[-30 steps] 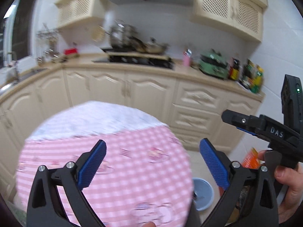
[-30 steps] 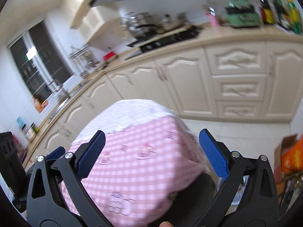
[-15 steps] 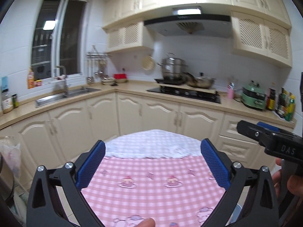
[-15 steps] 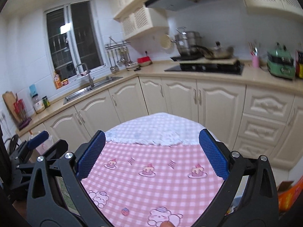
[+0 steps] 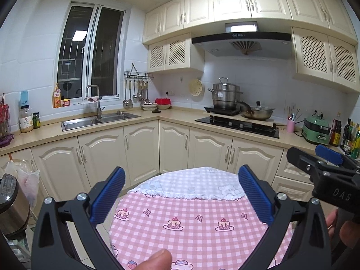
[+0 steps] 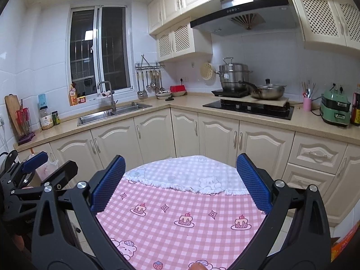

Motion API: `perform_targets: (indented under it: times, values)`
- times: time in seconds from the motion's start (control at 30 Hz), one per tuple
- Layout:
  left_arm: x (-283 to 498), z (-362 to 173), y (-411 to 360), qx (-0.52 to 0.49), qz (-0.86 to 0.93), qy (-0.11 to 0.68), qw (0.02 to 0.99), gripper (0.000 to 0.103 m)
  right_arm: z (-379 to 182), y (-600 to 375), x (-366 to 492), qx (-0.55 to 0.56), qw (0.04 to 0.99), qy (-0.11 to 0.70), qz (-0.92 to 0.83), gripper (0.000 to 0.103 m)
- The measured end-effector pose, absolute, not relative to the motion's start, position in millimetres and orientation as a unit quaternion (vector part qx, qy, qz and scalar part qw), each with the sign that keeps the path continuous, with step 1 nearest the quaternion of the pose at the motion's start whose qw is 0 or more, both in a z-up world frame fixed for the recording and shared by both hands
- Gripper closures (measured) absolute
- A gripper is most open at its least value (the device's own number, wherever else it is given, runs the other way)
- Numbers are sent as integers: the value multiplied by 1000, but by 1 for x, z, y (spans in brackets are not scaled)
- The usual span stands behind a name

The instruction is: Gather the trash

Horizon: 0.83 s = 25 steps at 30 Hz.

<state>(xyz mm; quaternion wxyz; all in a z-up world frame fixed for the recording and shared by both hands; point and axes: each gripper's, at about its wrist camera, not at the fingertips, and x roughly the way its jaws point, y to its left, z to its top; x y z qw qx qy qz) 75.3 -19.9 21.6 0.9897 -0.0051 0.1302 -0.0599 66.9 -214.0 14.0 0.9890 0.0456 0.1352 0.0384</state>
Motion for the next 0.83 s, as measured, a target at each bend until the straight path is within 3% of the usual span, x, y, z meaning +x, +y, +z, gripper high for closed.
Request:
perform_targets:
  times: [0.83]
  values:
    - [71, 17, -15, -27, -43, 117, 992, 4, 11, -212, 69, 44, 989, 135, 50, 6]
